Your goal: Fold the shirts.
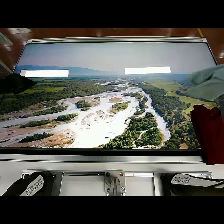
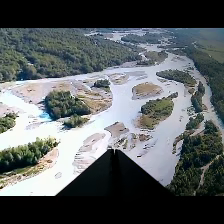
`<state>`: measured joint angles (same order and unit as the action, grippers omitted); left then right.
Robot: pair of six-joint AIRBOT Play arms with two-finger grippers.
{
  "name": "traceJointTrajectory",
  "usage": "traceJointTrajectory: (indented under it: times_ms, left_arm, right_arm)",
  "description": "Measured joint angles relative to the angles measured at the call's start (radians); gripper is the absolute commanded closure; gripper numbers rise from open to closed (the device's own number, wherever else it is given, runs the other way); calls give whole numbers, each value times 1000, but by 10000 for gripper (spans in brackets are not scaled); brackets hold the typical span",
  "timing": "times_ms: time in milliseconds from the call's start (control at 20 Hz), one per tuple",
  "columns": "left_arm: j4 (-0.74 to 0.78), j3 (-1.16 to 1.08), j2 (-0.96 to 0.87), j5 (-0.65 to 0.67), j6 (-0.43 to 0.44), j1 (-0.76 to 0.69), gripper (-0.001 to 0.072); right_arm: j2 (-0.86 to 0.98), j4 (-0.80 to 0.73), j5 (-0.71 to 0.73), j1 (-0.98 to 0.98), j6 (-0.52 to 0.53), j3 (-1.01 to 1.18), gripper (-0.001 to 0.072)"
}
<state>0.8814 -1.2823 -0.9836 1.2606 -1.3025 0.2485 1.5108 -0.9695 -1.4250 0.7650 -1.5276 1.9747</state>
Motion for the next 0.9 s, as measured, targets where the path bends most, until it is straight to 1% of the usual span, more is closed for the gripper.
traceJointTrajectory:
  times_ms: [250, 450, 550, 700, 900]
  left_arm:
    - [-13, 0, -9, -3, -8, 0, 674]
    - [-26, 0, -13, -4, -11, -17, 675]
    - [-31, 2, -13, -13, -10, -33, 675]
    - [-32, 4, -18, -30, -10, -61, 675]
    - [-32, 5, -23, -39, -8, -81, 675]
  right_arm:
    - [2, -256, -244, 110, 21, -20, 654]
    - [-8, -352, -360, 202, 13, -117, 655]
    - [-26, -393, -384, 235, 13, -201, 655]
    - [-58, -476, -381, 260, 13, -355, 655]
    - [-84, -589, -313, 272, 9, -549, 654]
